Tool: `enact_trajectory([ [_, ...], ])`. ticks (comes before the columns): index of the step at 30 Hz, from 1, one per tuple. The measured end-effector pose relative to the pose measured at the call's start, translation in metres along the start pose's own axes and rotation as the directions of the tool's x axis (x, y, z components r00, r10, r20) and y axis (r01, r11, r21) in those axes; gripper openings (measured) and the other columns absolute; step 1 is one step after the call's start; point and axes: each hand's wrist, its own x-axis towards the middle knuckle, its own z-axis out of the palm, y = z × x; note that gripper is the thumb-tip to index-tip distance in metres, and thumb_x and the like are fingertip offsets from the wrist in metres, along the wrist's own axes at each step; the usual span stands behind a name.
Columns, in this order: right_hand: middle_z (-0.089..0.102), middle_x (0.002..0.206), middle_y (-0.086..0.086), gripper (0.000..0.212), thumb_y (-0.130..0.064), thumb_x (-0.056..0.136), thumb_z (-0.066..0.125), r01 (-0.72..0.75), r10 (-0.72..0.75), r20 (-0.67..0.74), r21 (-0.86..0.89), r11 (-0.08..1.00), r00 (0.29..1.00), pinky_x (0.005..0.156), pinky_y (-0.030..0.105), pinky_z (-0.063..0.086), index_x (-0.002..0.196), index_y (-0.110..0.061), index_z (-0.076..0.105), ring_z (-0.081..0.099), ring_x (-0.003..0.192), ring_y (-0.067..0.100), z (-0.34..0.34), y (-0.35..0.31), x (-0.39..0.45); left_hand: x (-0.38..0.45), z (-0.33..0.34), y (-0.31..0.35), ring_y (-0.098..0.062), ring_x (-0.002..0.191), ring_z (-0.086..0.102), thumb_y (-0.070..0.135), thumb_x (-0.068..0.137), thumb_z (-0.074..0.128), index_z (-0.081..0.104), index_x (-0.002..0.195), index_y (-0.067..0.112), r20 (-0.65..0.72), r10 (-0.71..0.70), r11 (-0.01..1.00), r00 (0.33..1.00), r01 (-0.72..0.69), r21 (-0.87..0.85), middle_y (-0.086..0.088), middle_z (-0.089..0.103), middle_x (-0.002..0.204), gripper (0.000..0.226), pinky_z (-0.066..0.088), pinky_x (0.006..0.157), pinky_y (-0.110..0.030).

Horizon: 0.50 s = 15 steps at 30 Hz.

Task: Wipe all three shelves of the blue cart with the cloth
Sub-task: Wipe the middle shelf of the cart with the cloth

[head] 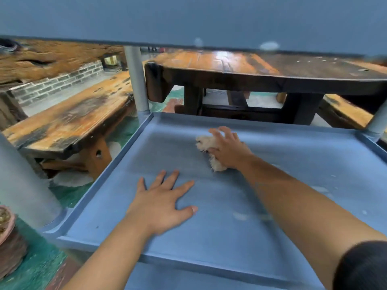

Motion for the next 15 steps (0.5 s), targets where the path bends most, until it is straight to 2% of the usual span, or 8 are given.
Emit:
enact_trajectory([
  [3,0.037,0.143,0.003,0.041,-0.054,0.096,0.042,-0.132,0.135,0.032,-0.092,0.987,0.990,0.102,0.058,0.037,0.135,-0.044,0.037,0.034,0.132,0.035,-0.011,0.042,0.023,0.001,0.002,0.000,-0.013,0.148,-0.013,0.088,0.068,0.009,-0.006,0.142,0.063,-0.001,0.007,1.000,1.000,-0.007,-0.003,0.016,-0.010,0.162,0.080,-0.004,0.113,-0.060],
  [6,0.046,0.136,0.006,0.040,-0.055,0.096,0.040,-0.197,0.204,0.042,-0.135,0.971,0.978,0.100,0.054,0.041,0.135,-0.044,0.041,0.043,0.125,0.037,-0.014,0.062,0.032,0.001,0.004,-0.001,-0.012,0.147,-0.014,0.089,0.068,0.009,-0.008,0.140,0.064,-0.005,0.002,1.000,1.000,-0.002,-0.022,0.017,-0.011,0.162,0.078,-0.007,0.113,-0.059],
  [9,0.049,0.139,0.006,0.042,-0.053,0.096,0.040,-0.137,0.146,0.054,-0.138,0.981,0.988,0.099,0.050,0.043,0.137,-0.042,0.044,0.048,0.123,0.035,-0.013,0.063,0.031,0.002,0.005,0.001,-0.011,0.147,-0.014,0.088,0.070,0.009,-0.006,0.141,0.063,-0.001,-0.005,1.000,1.000,0.005,-0.026,0.017,-0.010,0.162,0.077,-0.007,0.113,-0.058],
  [15,0.048,0.143,0.002,0.045,-0.048,0.096,0.044,-0.019,0.026,0.094,-0.076,0.997,0.995,0.104,0.046,0.039,0.140,-0.041,0.043,0.046,0.127,0.030,-0.018,0.050,-0.003,0.001,-0.002,0.006,-0.012,0.147,-0.013,0.086,0.073,0.009,-0.007,0.141,0.063,0.030,-0.005,1.000,1.000,0.006,-0.029,0.017,-0.010,0.162,0.074,-0.006,0.114,-0.059],
])
